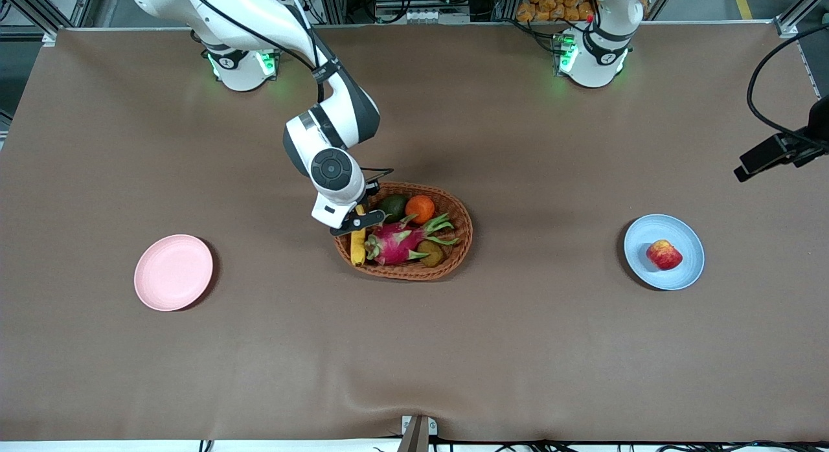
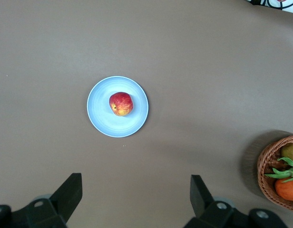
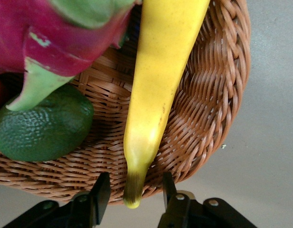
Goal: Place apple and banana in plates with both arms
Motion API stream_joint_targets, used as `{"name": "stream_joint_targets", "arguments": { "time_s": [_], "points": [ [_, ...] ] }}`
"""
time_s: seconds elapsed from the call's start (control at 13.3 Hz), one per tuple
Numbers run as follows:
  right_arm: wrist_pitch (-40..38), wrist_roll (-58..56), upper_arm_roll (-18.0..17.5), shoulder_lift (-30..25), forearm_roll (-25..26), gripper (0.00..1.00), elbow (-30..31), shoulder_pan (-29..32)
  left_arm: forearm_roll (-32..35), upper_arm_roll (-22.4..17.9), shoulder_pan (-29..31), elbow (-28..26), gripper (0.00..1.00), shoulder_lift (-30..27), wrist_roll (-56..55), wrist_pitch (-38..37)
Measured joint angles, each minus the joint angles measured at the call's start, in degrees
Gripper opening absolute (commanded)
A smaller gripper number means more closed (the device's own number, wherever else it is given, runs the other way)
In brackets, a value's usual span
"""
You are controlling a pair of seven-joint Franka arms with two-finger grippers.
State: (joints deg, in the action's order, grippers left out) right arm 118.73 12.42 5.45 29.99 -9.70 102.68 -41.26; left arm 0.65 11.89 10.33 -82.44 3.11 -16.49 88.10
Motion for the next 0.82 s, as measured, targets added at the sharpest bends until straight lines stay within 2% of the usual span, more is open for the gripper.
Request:
{"name": "stream_joint_targets", "arguments": {
  "time_s": [0.07, 0.3, 0.45, 0.67, 0.82],
  "points": [
    [-0.08, 0.04, 0.05, 0.00, 0.01, 0.00, -0.01, -0.01, -0.12, -3.37, -3.58, -0.38, 1.00, -0.78, 0.04, -0.13],
    [-0.32, 0.18, 0.20, 0.00, 0.22, 0.00, -0.08, -0.02, -0.19, -16.51, -17.22, -2.29, 1.00, -3.25, 0.04, -0.37],
    [-0.46, 0.21, 0.19, 0.00, 0.22, 0.00, -0.19, -0.10, -0.19, -18.64, -19.30, -2.95, 1.00, -3.80, 0.04, -0.37],
    [-3.59, 0.48, 0.70, -0.53, 0.22, 0.00, -2.18, -0.10, -0.19, -18.68, -19.60, -3.52, 1.00, -3.80, 0.06, -0.37],
    [-7.13, 0.59, 1.95, -2.75, 0.22, 0.00, -3.41, 0.14, -0.19, -18.68, -19.79, -3.64, 1.00, -3.80, 0.06, -0.36]
  ]
}}
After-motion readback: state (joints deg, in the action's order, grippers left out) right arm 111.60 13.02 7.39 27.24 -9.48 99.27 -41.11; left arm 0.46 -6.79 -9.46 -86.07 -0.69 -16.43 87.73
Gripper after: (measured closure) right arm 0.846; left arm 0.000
